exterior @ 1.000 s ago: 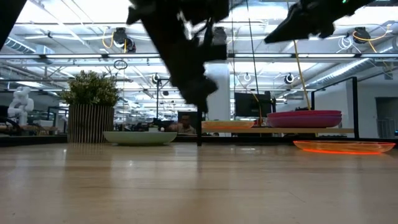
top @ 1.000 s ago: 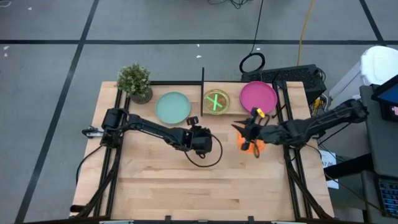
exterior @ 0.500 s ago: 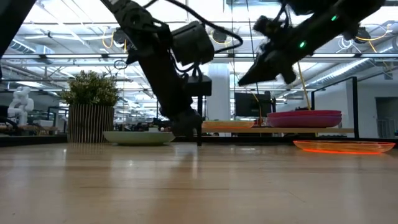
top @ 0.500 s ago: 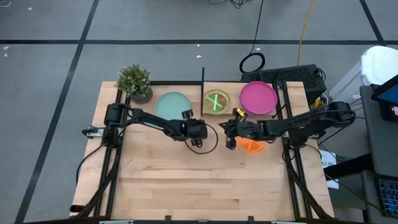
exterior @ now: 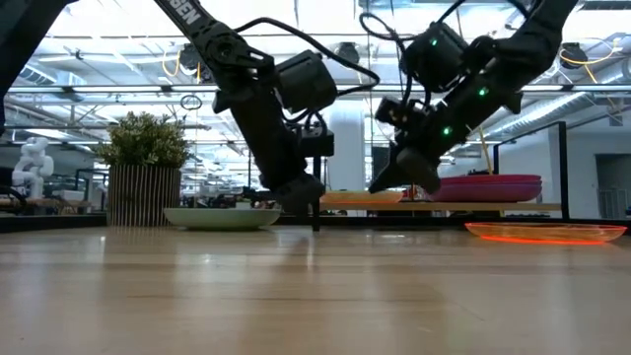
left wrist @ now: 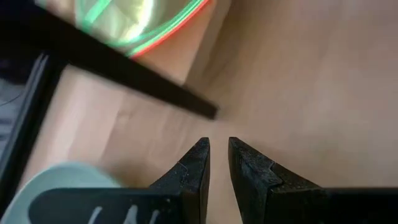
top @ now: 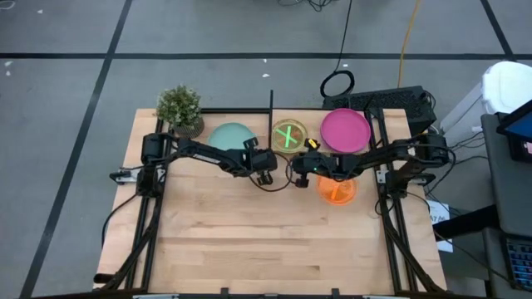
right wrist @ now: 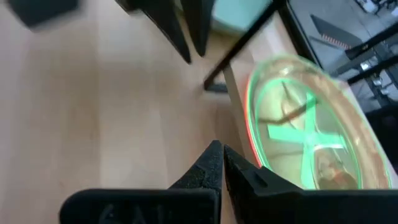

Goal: Place and stack plates onto a shelf
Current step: Stack the small green plate on top of the small green plate, then stack the big light blue plate on top of the big pink plate

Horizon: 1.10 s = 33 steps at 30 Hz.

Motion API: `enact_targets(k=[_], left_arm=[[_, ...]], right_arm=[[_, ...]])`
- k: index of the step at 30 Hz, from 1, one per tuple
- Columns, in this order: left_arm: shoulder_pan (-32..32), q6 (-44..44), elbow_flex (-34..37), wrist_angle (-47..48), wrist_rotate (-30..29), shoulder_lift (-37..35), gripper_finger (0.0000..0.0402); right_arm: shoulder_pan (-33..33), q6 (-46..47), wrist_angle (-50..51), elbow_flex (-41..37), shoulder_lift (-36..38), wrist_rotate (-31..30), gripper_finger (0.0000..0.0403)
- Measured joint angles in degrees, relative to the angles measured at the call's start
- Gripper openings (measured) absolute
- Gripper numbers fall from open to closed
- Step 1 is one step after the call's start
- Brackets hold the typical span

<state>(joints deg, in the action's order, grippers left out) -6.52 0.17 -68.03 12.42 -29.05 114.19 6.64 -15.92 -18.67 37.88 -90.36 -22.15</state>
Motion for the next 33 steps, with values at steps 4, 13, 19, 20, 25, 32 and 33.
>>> enact_targets(k=[4, 13, 19, 20, 25, 32, 33], left_arm=[[0.0, 1.1, 0.0, -2.2, 2.0, 0.0, 0.0064], [0.3, 1.1, 0.0, -2.8, 2.1, 0.0, 0.0064], [1.3, 0.8, 0.0, -2.2, 2.1, 0.0, 0.0065], [1.4, 0.8, 0.0, -1.8, 2.1, 0.0, 0.0065], [2.2, -0.7, 0.0, -0.2, 2.2, 0.0, 0.0065], [3.9, -3.8, -0.1, 6.9, 0.3, -5.1, 0.0065], [4.1, -4.5, 0.0, 8.2, 0.3, -6.7, 0.0065]], right_arm=[[2.0, -0.4, -0.4, 0.0, -1.6, 0.0, 0.0], [5.8, -0.3, -1.1, 0.0, -2.7, -0.6, 0.0], [6.9, 0.2, -1.0, 0.0, -2.1, -3.5, 0.0], [6.9, 0.2, -1.2, 0.0, -2.0, -4.6, 0.0], [6.9, -0.2, -1.2, 0.0, -1.7, -6.2, 0.0], [6.9, -0.4, -1.1, 0.0, -0.8, -0.2, 0.0], [6.8, -0.4, -0.9, 0.0, -0.5, 0.0, 0.0]])
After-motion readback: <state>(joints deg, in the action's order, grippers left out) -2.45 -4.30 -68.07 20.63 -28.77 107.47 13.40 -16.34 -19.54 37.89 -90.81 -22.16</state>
